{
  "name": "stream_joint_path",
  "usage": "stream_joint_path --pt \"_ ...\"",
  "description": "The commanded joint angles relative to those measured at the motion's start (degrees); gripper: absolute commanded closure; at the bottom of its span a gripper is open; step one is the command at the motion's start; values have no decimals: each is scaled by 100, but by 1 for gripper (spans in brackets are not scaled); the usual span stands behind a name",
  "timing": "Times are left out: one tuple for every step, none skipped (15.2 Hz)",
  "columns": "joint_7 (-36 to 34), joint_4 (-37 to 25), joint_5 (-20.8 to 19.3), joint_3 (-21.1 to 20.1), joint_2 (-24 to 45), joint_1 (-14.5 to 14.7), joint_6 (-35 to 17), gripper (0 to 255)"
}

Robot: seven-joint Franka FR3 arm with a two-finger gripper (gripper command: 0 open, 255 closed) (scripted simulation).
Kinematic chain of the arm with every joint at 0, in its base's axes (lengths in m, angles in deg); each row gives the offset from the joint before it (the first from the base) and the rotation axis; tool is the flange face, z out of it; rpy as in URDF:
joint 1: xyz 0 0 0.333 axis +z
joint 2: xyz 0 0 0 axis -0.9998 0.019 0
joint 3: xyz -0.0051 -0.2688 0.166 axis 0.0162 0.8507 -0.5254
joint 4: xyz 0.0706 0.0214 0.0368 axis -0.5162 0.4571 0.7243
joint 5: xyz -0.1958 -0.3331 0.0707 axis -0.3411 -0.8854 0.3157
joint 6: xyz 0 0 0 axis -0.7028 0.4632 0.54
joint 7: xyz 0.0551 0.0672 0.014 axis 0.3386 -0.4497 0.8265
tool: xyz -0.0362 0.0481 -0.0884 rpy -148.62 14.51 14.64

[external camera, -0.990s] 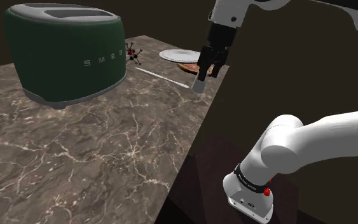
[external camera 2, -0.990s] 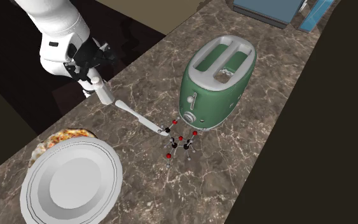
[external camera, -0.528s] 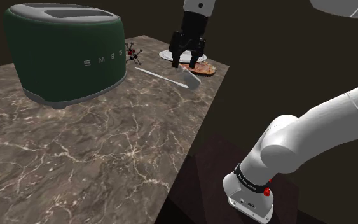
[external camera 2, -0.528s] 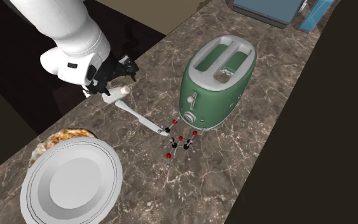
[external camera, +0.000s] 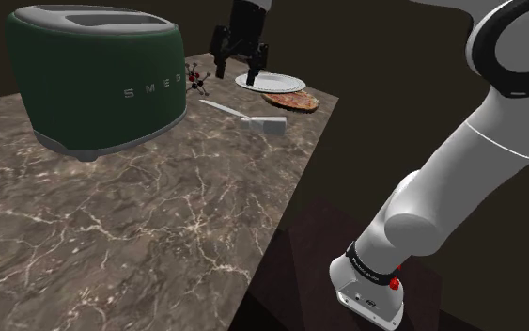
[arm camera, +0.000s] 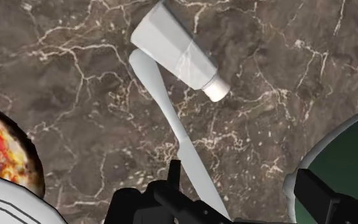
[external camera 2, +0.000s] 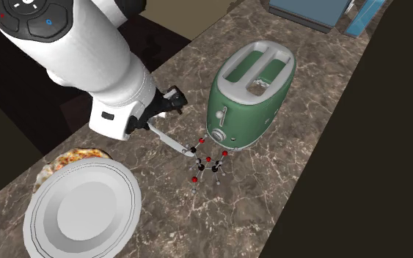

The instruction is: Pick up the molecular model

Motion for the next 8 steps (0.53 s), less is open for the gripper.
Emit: stream_joint_path --pt "-184 -611 97 -6 541 3 101 0" --pt "-263 -931 142 1 807 -2 174 0" --pt "-345 -1267 188 8 1079 -9 256 0" --pt "-429 -1621 235 15 1359 -17 348 0" --pt "-517 -1998 284 20 1649 -27 451 0" --pt "-611 -2401 333 25 1951 -38 568 0" --pt "-711 -2839 383 27 2270 -50 700 0" --pt "-809 -3271 429 27 2577 -64 835 0"
